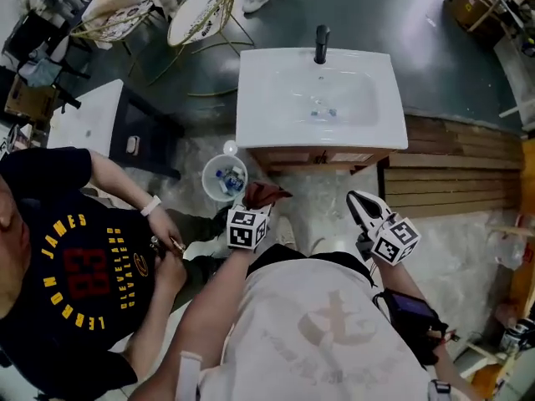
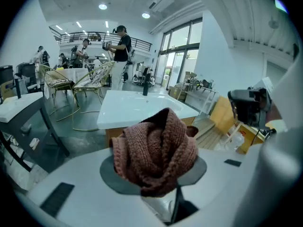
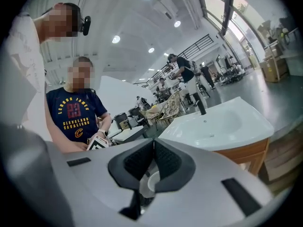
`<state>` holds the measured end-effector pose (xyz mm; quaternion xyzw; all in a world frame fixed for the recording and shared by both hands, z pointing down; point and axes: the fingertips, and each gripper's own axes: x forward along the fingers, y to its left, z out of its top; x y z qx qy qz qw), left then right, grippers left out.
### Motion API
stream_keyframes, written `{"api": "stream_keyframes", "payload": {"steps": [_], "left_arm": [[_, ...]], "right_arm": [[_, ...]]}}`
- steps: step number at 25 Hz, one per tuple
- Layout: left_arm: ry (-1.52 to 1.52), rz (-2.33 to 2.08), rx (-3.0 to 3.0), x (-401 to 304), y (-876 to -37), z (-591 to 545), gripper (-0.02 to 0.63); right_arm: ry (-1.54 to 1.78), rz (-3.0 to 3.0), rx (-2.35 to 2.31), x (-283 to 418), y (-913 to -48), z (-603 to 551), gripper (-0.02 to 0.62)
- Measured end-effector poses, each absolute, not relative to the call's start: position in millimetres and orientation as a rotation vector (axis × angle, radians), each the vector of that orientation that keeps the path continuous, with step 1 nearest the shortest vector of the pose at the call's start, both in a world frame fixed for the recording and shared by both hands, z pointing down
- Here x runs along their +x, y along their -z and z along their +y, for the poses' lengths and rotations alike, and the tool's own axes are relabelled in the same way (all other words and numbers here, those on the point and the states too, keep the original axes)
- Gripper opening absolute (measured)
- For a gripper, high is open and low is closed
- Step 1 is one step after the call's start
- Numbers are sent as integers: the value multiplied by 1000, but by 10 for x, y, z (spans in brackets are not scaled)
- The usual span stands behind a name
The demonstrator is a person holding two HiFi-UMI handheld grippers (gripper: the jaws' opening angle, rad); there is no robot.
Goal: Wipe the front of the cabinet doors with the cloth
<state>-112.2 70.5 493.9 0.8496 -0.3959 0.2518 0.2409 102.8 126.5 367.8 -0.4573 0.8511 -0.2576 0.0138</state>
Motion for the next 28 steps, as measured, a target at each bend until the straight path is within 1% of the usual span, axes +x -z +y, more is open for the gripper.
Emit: {"api": "stream_keyframes", "payload": {"steps": [10, 22, 28], "left_arm": [[-775, -1033, 2256, -1294, -5484, 79, 152], [-860, -1121, 2113, -1546, -6016, -390, 152], [-873, -1159, 2073, -1498, -6174, -608, 152]], "right_arm": [[850, 2507, -1606, 1011, -3755, 1102, 14], [928, 2562, -1589, 1054, -3929, 911, 14], [977, 2543, -1578, 1125, -4089, 915, 14]]}}
